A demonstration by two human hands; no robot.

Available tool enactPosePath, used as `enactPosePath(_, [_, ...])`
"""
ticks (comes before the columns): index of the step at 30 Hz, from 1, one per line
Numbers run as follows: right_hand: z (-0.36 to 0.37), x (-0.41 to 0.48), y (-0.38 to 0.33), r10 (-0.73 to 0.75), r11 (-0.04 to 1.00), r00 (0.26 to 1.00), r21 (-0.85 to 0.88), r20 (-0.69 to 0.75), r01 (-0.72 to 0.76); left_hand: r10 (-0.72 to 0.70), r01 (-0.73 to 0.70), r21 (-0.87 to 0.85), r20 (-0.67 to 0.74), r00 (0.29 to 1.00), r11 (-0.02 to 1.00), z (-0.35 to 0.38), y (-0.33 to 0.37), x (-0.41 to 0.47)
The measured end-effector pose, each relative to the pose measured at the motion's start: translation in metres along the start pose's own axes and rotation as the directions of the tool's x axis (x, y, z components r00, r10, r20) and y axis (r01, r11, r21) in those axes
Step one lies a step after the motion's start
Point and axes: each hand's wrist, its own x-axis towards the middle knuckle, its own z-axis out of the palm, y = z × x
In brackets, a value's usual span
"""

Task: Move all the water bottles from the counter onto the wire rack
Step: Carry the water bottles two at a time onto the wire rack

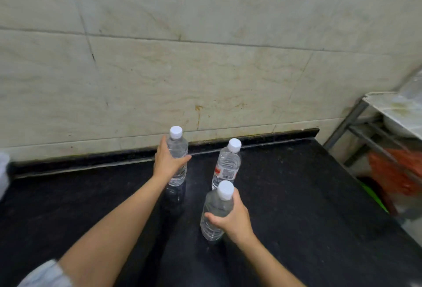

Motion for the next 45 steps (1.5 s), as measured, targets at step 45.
enactPosePath(45, [-0.033, -0.11, 0.024, -0.112, 0.988, 0.992, -0.114, -0.061, 0.104, -0.171, 0.165, -0.055, -0.152, 0.973, 0.985, -0.051, -0.038, -0.282])
